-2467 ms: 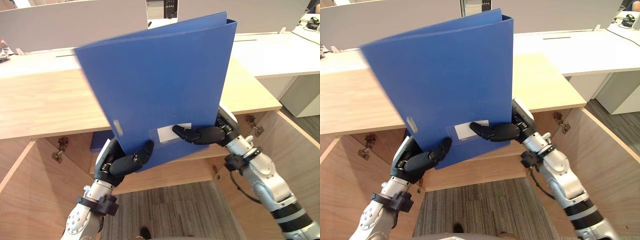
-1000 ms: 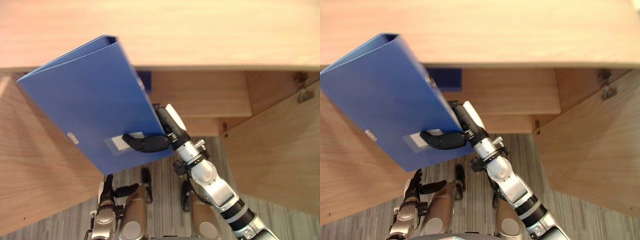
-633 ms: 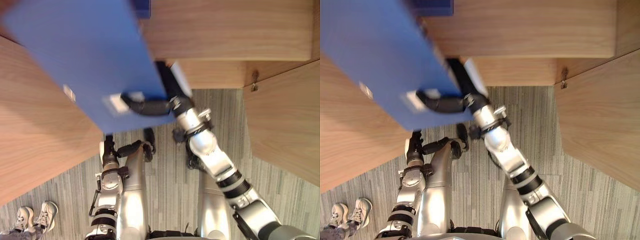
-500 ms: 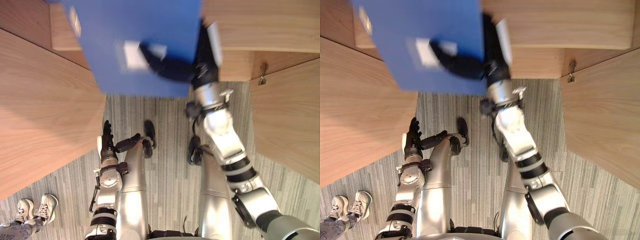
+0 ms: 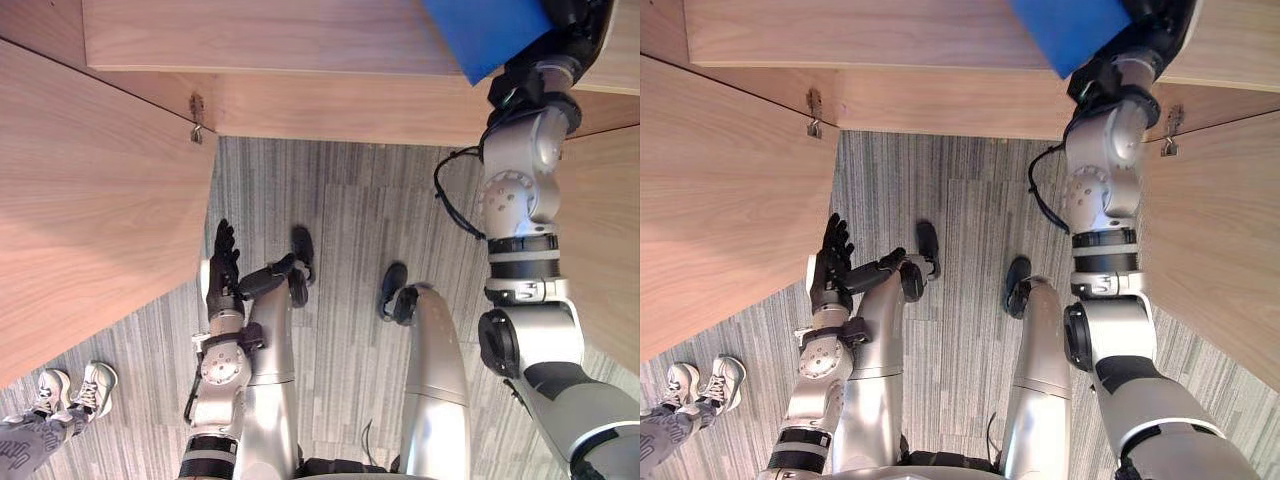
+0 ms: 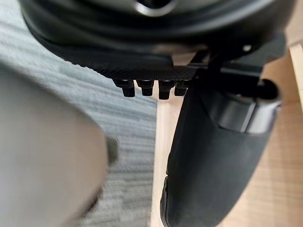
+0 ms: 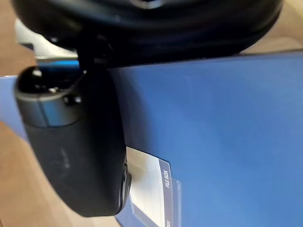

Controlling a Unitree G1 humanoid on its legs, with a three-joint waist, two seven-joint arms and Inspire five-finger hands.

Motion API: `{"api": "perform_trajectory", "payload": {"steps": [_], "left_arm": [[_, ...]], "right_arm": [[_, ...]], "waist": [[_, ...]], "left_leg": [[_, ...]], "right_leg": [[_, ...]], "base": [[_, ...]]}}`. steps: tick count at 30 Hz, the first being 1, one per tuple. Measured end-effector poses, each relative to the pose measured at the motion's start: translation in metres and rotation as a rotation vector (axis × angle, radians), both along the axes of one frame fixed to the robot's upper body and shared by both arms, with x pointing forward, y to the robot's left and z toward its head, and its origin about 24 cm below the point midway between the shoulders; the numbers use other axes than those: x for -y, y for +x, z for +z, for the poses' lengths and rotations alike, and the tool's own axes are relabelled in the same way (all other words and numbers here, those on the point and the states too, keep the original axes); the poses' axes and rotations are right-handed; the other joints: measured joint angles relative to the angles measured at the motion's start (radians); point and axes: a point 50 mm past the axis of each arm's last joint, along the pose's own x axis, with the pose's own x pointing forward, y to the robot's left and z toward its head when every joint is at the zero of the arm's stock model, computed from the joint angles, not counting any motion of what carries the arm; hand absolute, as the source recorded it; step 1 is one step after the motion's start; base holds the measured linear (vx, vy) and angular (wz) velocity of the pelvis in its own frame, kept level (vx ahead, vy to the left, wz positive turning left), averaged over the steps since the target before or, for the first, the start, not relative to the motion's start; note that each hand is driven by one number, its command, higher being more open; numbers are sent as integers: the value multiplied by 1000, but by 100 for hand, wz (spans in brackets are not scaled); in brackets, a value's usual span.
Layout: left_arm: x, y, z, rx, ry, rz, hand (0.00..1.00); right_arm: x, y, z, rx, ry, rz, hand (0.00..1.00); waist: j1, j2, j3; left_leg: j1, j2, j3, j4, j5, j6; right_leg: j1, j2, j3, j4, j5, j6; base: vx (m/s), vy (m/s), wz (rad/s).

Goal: Walk over to the cabinet, pick up the folder, carry it to the office cabinet, place the folder inside the office cabinet, then close the office cabinet door

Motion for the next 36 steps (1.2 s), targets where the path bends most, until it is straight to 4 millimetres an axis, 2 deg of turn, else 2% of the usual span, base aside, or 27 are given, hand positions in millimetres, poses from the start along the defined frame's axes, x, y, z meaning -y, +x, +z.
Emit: {"api": "perform_trajectory", "payload": {"steps": [1, 8, 12, 19, 22, 28, 31, 36], "left_arm": [[5, 0, 2, 8, -9, -3, 100], [20, 0, 5, 17, -37, -10, 100], [27, 0, 5, 7, -41, -36, 100], [34, 1, 6, 8, -42, -67, 100], [30, 5, 3, -7, -44, -44, 100], [29, 7, -3, -33, -60, -41, 100], [26, 7, -7, -47, -72, -29, 100], [24, 7, -11, -63, -68, -20, 100]], "right_arm": [[3, 1, 5, 0, 70, 6, 100], [25, -6, 22, 67, 420, 41, 100], [16, -2, 30, 60, 434, 81, 100], [-16, 8, 34, 14, 289, 148, 100], [-35, 13, 38, -6, 273, 195, 100], [-38, 17, 35, -35, 258, 193, 100], [-45, 18, 34, -62, 167, 169, 100], [-56, 18, 35, -99, -114, 49, 100]], "waist": [[1, 0, 0], [16, 5, -5], [17, 15, -12], [10, 16, -13], [-9, 16, -16], [-12, 16, -31], [-23, 16, -31], [-33, 16, -31]], "left_leg": [[-1, -1, -2, -1, 0, 0], [-9, -13, -23, -15, 15, -9], [-8, -14, -28, -25, 22, -13], [-8, -4, -30, -23, 23, -14], [-6, -3, -30, -23, 23, -14], [6, -1, -37, -31, 23, -14], [21, 1, -35, -37, 23, -14], [42, 11, -28, -50, 23, -14]], "right_leg": [[0, 0, -2, 0, -1, -1], [1, -7, -28, 0, -9, -17], [1, -8, -33, 0, -12, -21], [2, 0, -35, -2, -11, -23], [6, 1, -37, -6, -9, -26], [24, 6, -44, -21, -8, -27], [40, 7, -45, -31, -7, -27], [57, 18, -43, -54, 1, -28]], "base": [[0, 0, 0], [-3, -30, 8], [-2, -25, 5], [-3, -5, -1], [0, 0, 0], [0, 0, 0], [0, 0, 0], [1, -6, -6]]}}
